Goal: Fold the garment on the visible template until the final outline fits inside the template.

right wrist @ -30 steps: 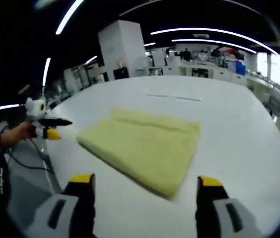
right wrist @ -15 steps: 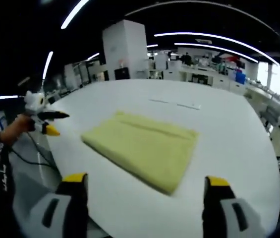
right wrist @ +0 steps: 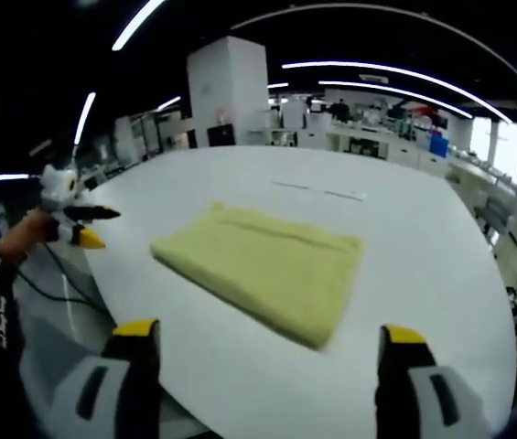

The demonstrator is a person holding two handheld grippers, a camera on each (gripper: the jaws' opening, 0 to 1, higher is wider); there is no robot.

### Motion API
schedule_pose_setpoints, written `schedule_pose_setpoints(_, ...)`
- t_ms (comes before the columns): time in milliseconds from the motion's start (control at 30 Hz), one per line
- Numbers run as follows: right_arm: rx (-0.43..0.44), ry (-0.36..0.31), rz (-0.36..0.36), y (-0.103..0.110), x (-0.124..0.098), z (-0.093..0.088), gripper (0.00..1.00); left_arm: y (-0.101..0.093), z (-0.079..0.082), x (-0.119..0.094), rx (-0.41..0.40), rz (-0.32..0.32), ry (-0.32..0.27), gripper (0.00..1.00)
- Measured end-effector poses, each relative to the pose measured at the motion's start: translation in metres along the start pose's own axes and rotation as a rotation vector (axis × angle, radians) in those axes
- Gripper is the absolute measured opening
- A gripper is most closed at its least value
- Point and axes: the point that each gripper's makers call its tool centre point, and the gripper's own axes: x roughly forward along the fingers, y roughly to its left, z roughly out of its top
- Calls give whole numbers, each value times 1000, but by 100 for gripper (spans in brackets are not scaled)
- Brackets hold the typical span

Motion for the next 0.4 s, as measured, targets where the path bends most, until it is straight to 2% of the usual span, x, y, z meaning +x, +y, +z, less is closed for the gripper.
schedule_pose_setpoints(400, 15, -8, 5, 5, -3, 2, 99, 1, -5, -4, 5, -5, 5, 99)
